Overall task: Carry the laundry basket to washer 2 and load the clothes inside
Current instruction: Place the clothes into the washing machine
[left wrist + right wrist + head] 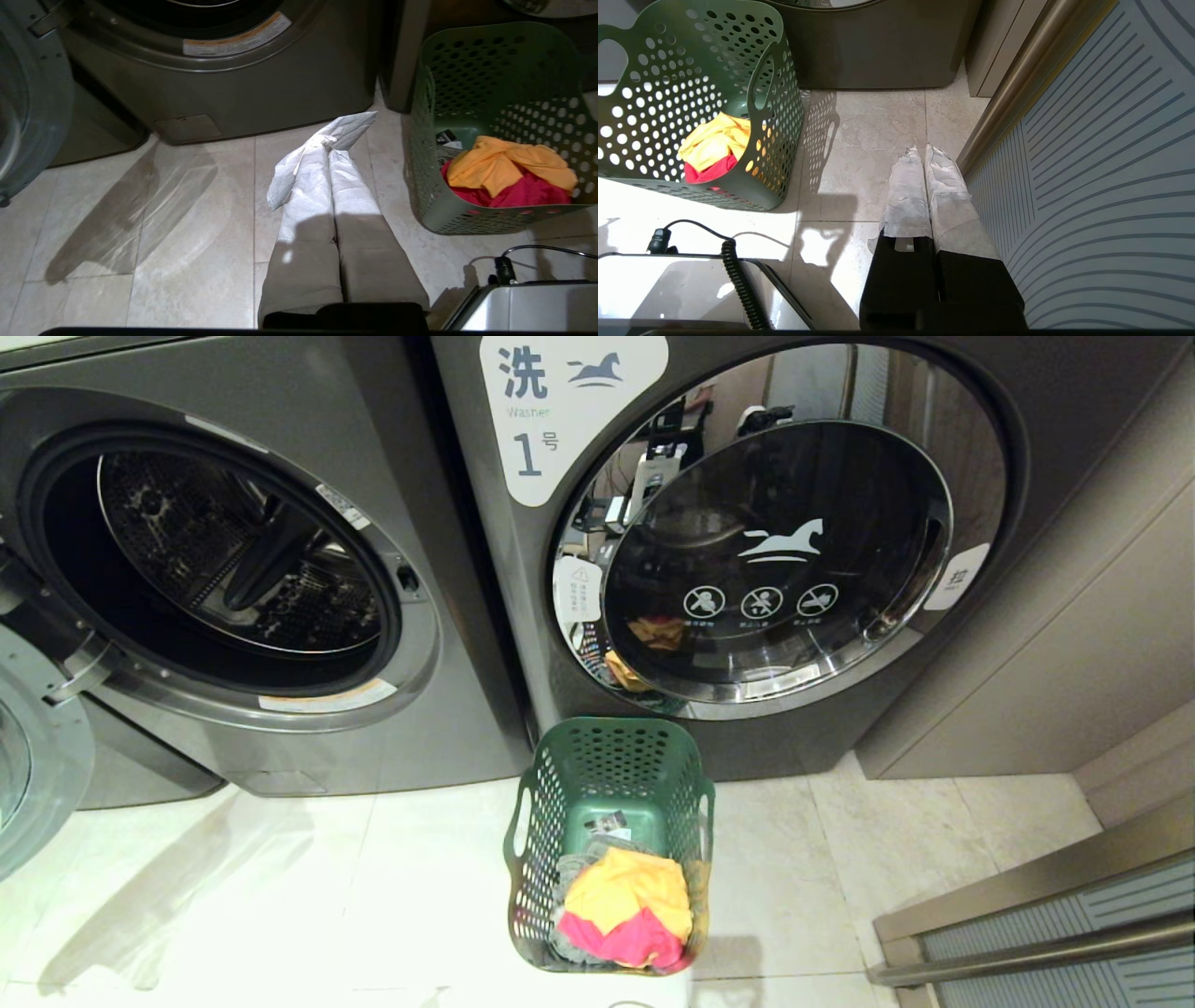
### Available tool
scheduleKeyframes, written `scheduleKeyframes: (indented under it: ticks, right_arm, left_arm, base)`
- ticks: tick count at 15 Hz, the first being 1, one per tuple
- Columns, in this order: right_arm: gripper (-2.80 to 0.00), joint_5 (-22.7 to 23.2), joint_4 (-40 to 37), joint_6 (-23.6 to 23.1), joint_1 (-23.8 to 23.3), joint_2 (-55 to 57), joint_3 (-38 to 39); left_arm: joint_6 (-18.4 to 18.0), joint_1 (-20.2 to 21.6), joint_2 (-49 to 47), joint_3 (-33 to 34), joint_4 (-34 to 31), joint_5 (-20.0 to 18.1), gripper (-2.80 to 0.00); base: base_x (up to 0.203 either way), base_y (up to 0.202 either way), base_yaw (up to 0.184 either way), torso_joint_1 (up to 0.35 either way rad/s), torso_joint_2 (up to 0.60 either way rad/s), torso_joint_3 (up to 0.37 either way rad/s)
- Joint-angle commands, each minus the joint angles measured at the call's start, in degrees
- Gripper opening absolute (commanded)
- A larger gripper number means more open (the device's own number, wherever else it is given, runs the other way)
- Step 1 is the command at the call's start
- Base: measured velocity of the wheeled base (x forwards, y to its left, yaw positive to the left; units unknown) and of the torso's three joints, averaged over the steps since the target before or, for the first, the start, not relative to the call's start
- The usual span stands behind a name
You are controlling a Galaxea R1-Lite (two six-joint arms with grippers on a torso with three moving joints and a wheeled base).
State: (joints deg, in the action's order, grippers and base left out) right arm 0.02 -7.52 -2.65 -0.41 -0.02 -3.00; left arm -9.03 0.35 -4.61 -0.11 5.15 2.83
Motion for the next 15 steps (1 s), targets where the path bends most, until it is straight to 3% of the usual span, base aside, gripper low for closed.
scheduleKeyframes:
  ticks: [1,7,11,15]
  right_arm:
    - [-2.80,0.05,-0.04,0.01,-0.02,0.02,0.01]
    - [-2.80,0.06,-0.04,0.01,-0.02,0.02,0.01]
    - [-2.80,0.06,-0.04,0.01,-0.02,0.02,0.01]
    - [-2.80,0.06,-0.04,0.27,-0.02,0.02,0.01]
  left_arm:
    - [-0.17,-0.15,4.70,0.08,-2.22,-4.23,-2.80]
    - [0.14,-0.18,4.52,0.09,-4.66,-4.76,-2.80]
    - [3.96,-0.18,4.52,0.11,-5.41,-4.57,-2.80]
    - [4.29,-0.18,4.52,0.11,-5.41,-4.15,-2.80]
  base:
    - [0.000,0.000,0.000,0.000,0.00,0.000]
    - [0.000,0.000,0.000,0.000,0.00,0.000]
    - [0.000,0.000,0.000,0.000,0.00,0.000]
    - [0.000,0.000,0.000,0.000,0.00,0.000]
